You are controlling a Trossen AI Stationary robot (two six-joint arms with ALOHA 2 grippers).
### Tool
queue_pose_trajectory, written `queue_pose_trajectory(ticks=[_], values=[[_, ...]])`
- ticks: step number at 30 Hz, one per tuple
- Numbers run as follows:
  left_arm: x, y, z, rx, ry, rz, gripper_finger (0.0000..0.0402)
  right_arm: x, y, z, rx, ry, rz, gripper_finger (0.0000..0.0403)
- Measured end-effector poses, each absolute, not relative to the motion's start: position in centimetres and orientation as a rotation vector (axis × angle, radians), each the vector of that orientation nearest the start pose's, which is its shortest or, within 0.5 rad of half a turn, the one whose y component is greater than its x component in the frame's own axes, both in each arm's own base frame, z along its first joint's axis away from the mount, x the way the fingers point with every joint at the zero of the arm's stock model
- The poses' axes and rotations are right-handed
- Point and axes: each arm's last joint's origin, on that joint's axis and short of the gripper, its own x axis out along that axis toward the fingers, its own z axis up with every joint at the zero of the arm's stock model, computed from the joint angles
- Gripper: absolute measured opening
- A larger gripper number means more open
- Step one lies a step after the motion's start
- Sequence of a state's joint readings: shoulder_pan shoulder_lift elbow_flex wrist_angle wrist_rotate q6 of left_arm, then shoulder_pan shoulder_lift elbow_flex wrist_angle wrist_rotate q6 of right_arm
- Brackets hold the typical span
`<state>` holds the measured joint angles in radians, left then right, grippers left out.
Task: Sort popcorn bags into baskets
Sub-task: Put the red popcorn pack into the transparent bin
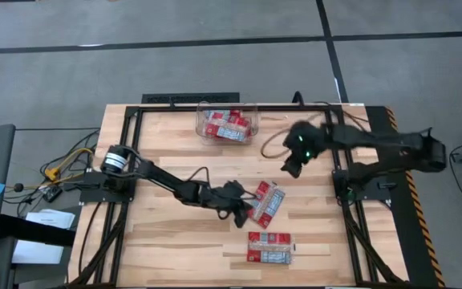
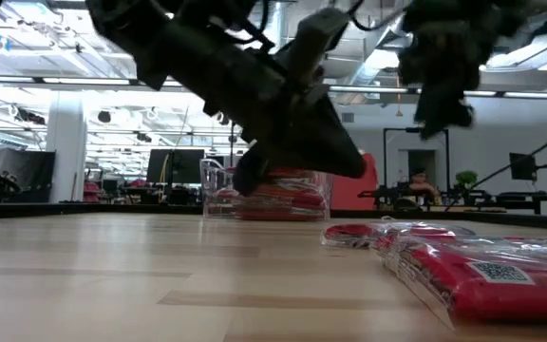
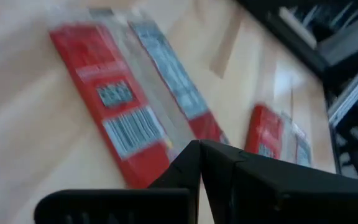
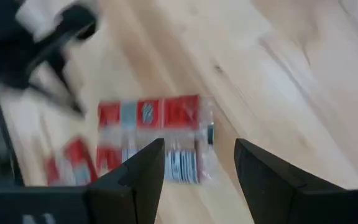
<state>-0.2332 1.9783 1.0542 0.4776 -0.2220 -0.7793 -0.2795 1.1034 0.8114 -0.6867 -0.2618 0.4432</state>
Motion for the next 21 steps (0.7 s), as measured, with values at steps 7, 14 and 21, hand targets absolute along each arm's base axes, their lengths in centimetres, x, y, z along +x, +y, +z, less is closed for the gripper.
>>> queue_pose_trajectory(ticks=[7,14,21], values=[[41.2,-9.6,13.8,-0.596,0.592,0.207,0.0,18.0,-1.6,18.5,1.022,0.808,-0.512,0.0218],[41.2,-9.2,12.5,-0.576,0.676,0.193,0.0,17.9,0.5,16.4,1.024,0.791,-0.628,0.0222],[40.8,-9.2,12.1,-0.523,0.712,0.218,0.0,19.4,1.4,14.6,0.967,0.853,-0.597,0.0231]])
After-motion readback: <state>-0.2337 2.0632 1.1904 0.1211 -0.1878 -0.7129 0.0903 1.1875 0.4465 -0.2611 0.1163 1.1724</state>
